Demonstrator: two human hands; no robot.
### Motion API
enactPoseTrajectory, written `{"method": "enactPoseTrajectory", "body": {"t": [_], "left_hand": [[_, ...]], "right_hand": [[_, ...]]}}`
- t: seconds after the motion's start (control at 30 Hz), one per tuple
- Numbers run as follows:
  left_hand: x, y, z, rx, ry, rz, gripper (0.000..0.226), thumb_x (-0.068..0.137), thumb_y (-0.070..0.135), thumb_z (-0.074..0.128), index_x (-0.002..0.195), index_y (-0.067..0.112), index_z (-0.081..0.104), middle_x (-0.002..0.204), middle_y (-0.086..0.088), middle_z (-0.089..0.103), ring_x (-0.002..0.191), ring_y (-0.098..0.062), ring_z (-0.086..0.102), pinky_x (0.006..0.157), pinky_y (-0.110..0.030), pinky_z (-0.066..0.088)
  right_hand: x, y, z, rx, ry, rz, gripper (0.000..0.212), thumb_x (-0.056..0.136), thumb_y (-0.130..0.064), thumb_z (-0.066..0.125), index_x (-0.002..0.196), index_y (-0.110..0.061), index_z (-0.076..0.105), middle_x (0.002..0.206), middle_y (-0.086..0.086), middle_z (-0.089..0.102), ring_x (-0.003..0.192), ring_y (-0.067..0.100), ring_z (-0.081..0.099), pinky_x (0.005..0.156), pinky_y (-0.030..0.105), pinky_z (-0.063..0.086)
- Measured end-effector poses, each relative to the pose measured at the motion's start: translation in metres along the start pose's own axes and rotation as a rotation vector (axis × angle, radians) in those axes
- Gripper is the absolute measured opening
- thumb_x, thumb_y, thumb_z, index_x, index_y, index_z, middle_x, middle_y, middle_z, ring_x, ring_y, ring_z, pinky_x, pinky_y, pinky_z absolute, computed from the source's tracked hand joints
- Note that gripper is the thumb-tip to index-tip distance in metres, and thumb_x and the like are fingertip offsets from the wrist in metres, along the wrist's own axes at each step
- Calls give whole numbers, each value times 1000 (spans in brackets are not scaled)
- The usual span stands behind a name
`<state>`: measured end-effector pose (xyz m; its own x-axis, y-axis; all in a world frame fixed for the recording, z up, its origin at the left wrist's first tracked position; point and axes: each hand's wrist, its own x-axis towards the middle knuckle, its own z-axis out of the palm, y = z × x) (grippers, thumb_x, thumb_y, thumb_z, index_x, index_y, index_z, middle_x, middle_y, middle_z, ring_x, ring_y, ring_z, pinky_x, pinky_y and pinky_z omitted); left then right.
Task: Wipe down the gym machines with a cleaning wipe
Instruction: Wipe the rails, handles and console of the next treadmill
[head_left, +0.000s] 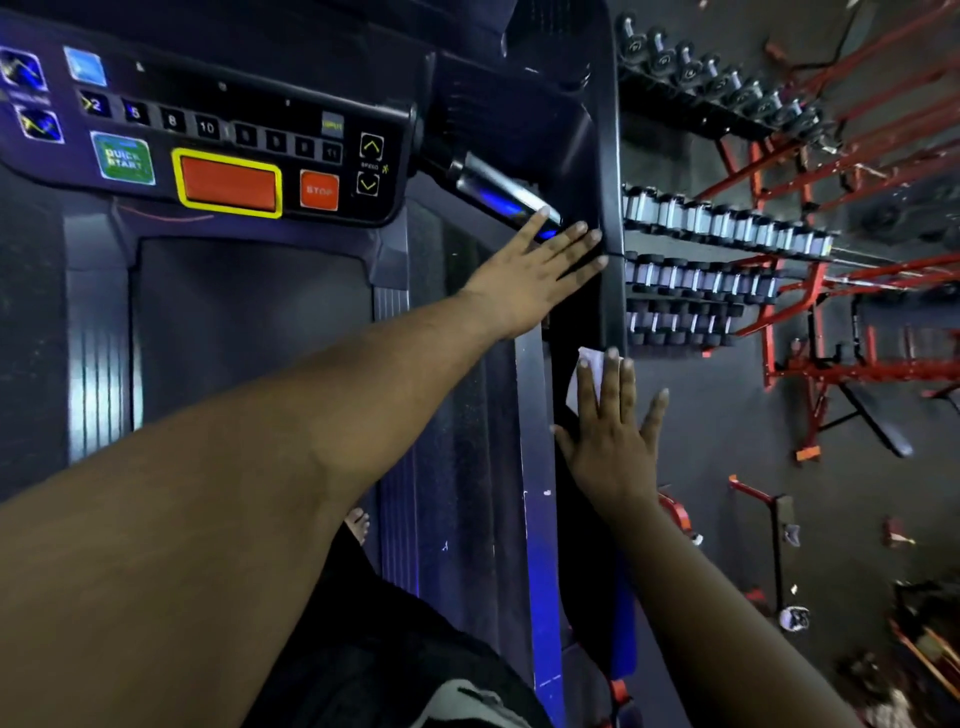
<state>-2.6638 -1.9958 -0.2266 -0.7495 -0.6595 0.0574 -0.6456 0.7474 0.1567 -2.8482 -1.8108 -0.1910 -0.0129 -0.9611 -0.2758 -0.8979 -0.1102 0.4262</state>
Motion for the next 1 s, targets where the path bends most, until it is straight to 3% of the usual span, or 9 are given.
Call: {"method": "enactPoseTrajectory", "body": {"t": [0.13, 0.3, 0.43, 0.6, 0.73, 0.9, 1.0], "left_hand": [[5, -7, 2, 83, -17, 35, 81, 100, 12, 38, 160, 20, -16, 169, -12, -16, 156, -29, -14, 121, -64, -10], [18, -29, 0, 250, 56, -82, 69, 105, 30, 33, 163, 16, -3, 170, -16, -3, 157, -35, -4, 116, -70, -9], [22, -38, -5, 354, 11, -54, 72, 105, 29, 38, 163, 18, -3, 170, -17, -3, 157, -37, -3, 114, -77, -5], [21, -37, 0, 402, 23, -38, 75, 104, 33, 41, 163, 18, -3, 170, -18, -3, 157, -37, -2, 112, -78, -8], [21, -37, -1, 409, 12, -36, 75, 104, 36, 39, 162, 16, -5, 169, -18, -5, 156, -38, -4, 111, -79, -11], [20, -34, -6, 387, 10, -36, 73, 105, 27, 38, 162, 16, -7, 169, -18, -7, 156, -37, -6, 106, -79, -20], [19, -28, -8, 356, -11, -21, 73, 105, 24, 38, 162, 17, -7, 169, -17, -8, 157, -36, -6, 109, -77, -18]], "right_hand": [[50, 1, -16, -100, 52, -59, 81, 102, -66, 16, 163, -15, -1, 169, 12, -12, 156, 31, -6, 121, 66, -2], [108, -11, -36, -235, -18, -78, 81, 104, -58, 31, 161, -12, -1, 170, 8, -10, 155, 36, -14, 120, 66, 3], [84, -21, -34, -559, -147, -193, 87, 101, -63, 26, 161, -5, 3, 170, 14, -1, 153, 38, -19, 115, 74, -6], [113, -31, -41, -675, -165, -229, 91, 99, -67, 28, 161, -6, 1, 170, 11, 0, 154, 34, -17, 109, 76, -19], [122, -32, -50, -682, -200, -213, 97, 96, -73, 27, 161, -8, -3, 170, 13, -5, 153, 37, -19, 110, 77, -16], [72, -22, -41, -631, -307, -316, 100, 91, -80, 24, 162, -14, -1, 169, 14, -9, 152, 34, -24, 111, 74, -13], [90, -4, -48, -380, -119, -234, 93, 94, -74, 30, 163, -16, 7, 171, 8, -2, 155, 30, -16, 115, 73, -5]]}}
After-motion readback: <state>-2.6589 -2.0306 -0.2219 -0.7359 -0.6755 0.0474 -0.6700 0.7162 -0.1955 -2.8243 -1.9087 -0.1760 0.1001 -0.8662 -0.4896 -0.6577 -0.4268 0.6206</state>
